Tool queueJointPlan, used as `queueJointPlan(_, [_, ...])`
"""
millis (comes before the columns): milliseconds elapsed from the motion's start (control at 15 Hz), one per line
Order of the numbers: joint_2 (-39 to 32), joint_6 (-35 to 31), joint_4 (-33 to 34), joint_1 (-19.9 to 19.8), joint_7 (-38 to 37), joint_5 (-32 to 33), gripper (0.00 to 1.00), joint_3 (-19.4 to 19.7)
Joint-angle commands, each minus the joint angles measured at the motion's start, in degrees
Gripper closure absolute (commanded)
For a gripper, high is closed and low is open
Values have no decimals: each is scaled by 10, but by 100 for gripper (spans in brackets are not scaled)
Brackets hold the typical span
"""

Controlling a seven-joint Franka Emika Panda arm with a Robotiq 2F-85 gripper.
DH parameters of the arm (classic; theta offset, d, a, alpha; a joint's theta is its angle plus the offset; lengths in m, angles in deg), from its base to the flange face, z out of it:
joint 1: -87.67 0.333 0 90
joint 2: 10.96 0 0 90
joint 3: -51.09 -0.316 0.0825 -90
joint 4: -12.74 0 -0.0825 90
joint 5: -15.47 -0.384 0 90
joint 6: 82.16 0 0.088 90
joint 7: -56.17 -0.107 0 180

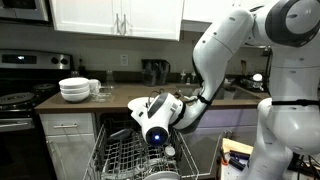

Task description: Take the plate from the counter and put it in the dishwasher

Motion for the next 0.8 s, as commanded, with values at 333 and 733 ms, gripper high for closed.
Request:
queueJointPlan(333, [-3,95,-9,48,-42,-80,98,-43])
queueJointPlan(733, [41,-58,-27,36,-19,-89,98,-51])
